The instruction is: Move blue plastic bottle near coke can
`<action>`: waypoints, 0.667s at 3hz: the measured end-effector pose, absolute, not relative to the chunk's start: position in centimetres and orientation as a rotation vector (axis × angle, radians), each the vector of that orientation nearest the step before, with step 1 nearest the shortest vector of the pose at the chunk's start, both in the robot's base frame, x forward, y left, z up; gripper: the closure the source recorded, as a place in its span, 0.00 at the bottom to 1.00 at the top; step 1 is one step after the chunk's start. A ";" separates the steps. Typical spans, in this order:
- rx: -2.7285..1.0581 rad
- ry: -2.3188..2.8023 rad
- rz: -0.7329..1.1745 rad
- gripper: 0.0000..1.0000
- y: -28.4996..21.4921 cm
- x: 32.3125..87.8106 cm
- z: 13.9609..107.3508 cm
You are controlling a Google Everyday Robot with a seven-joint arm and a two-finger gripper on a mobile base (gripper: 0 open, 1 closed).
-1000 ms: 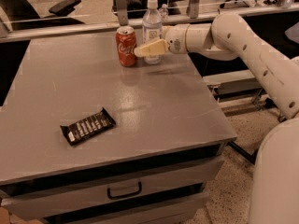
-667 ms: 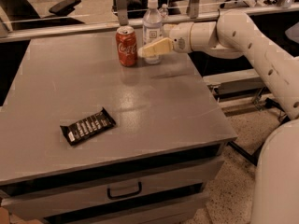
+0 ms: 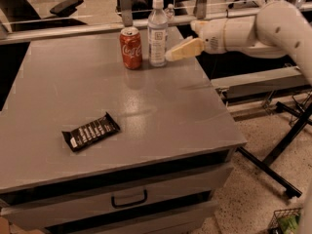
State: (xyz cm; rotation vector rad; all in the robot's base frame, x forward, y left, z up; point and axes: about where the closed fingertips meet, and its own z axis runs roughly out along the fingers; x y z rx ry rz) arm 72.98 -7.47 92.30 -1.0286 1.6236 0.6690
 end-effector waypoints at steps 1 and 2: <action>-1.024 1.671 0.570 0.00 -12.1 70.4 93.4; -1.020 1.691 0.531 0.00 -13.8 69.2 93.9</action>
Offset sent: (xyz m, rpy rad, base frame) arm -0.0259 -0.0461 0.0111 -0.0670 -0.0107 -0.0622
